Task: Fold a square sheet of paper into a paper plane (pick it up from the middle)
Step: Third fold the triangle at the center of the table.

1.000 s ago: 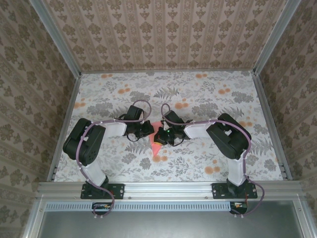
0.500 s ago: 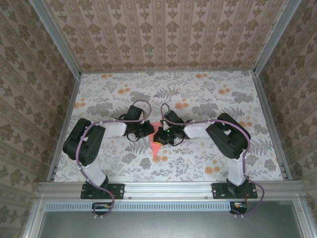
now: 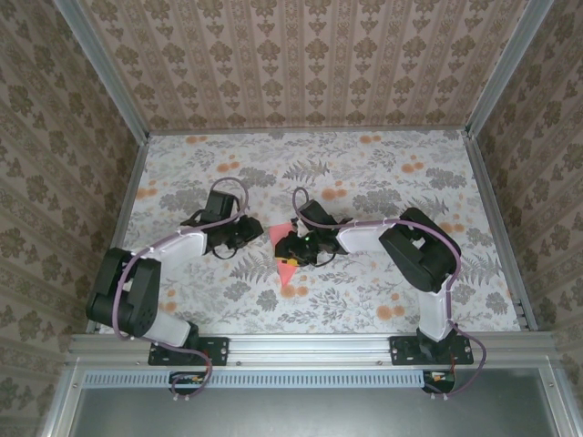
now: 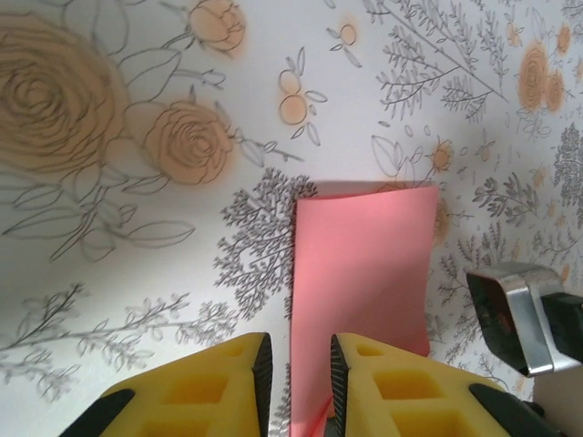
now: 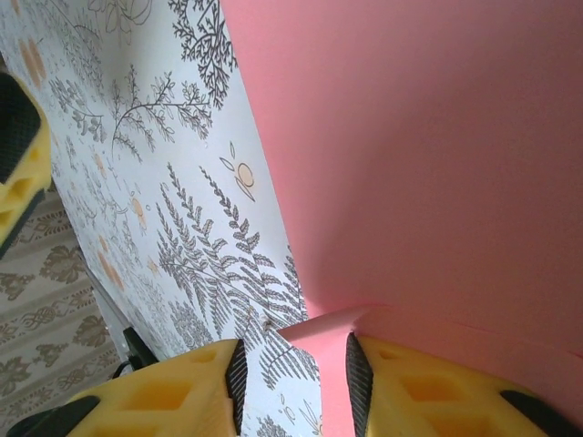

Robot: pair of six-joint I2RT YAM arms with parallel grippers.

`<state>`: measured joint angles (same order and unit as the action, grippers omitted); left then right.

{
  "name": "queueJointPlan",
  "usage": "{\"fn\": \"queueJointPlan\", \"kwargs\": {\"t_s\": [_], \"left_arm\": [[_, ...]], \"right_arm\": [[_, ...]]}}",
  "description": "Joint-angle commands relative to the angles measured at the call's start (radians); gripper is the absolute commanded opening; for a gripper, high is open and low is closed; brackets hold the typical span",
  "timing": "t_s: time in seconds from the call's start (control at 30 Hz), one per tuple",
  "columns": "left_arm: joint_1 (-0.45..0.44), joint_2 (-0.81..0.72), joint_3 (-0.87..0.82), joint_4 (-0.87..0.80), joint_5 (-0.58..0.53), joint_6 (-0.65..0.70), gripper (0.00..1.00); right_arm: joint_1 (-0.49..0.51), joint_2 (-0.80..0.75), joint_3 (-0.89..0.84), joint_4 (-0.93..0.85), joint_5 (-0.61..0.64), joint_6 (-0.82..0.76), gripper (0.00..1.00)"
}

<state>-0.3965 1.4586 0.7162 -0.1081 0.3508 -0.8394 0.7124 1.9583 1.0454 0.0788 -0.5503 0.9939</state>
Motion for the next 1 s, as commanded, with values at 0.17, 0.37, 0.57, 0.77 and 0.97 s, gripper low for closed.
{"fn": "queueJointPlan", "kwargs": {"t_s": [0.17,0.37,0.57,0.77,0.97], "left_arm": [[-0.038,-0.039,-0.037,-0.018,0.024,-0.01,0.25],[-0.114,-0.034,-0.047,-0.006,0.024,-0.022,0.18],[-0.171,-0.007,-0.054,0.024,0.027,-0.041,0.13],[-0.204,0.05,-0.036,0.041,0.037,-0.05,0.08],[-0.219,0.078,-0.026,0.03,0.012,-0.069,0.0]], "right_arm": [[-0.004,0.047,-0.029,-0.115,0.109,-0.018,0.31],[-0.004,0.052,-0.035,-0.121,0.113,-0.023,0.18],[-0.004,0.056,-0.036,-0.132,0.119,-0.024,0.06],[-0.004,0.061,-0.033,-0.142,0.121,-0.025,0.0],[-0.004,0.06,-0.033,-0.14,0.121,-0.023,0.0]]}}
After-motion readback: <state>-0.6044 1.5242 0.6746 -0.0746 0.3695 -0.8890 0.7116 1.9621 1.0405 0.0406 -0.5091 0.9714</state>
